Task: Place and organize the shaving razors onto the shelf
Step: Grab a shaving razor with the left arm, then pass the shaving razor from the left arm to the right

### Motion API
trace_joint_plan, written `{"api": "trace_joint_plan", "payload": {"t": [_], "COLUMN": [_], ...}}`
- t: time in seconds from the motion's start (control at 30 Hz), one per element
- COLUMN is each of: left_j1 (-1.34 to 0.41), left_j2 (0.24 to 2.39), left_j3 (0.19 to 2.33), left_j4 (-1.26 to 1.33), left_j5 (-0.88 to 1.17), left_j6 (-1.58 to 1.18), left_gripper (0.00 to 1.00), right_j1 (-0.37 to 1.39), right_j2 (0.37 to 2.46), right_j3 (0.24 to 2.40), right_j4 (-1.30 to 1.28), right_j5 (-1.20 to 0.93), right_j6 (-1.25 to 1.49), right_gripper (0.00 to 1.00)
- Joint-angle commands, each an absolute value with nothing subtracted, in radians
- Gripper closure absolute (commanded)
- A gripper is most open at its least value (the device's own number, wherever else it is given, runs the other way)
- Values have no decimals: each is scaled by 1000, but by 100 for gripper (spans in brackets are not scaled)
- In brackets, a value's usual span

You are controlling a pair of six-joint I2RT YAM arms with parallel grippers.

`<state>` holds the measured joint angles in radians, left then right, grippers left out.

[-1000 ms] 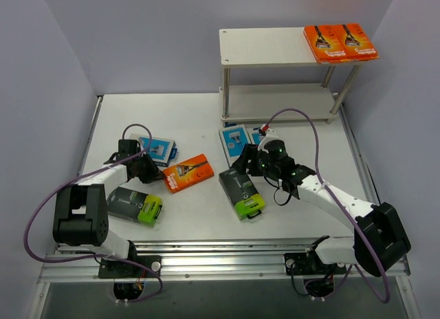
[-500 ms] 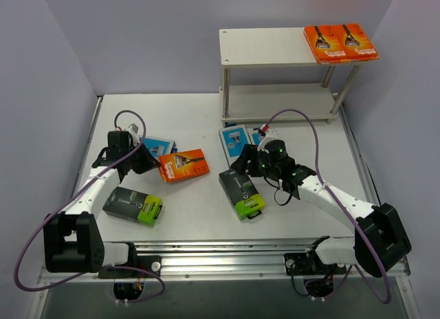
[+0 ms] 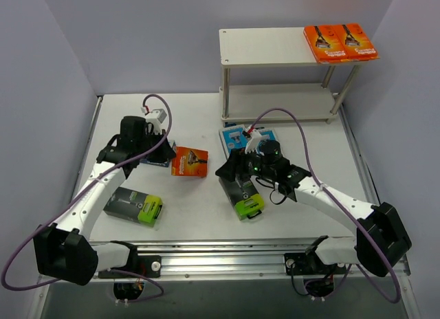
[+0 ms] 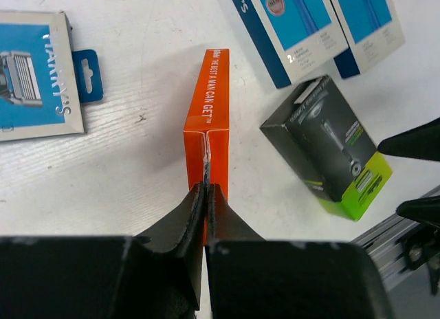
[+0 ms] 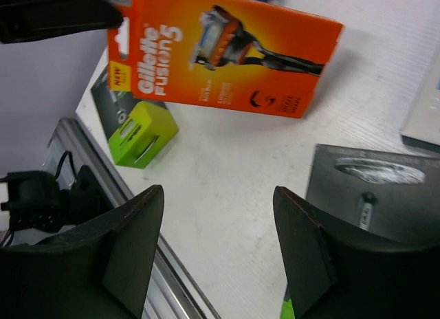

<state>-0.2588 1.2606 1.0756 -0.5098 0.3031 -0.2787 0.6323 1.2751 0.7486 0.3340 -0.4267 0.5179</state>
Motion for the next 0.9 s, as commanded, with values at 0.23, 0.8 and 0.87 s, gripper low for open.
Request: {"api": "trace_joint_plan", "payload": {"t": [0.23,0.8,0.87], "left_j1": [-429,-558,-569], "left_j2": [1232,1065,1054], "left_j3": [1298,1404,1407], "left_j4": [-742,-853,-862], "left_j5": [256,512,538], "left_j6": [-2,166,176], "left_gripper": [98,98,98], "right_j1": [643,632,634], "right_j2": [1244,1158,1158], "right_j3": [847,905,926], "right_j4": [428,356,328], "right_j5": [-676,-848,-850], "right_j6": [272,11,-20], "right_gripper": [40,39,37]}}
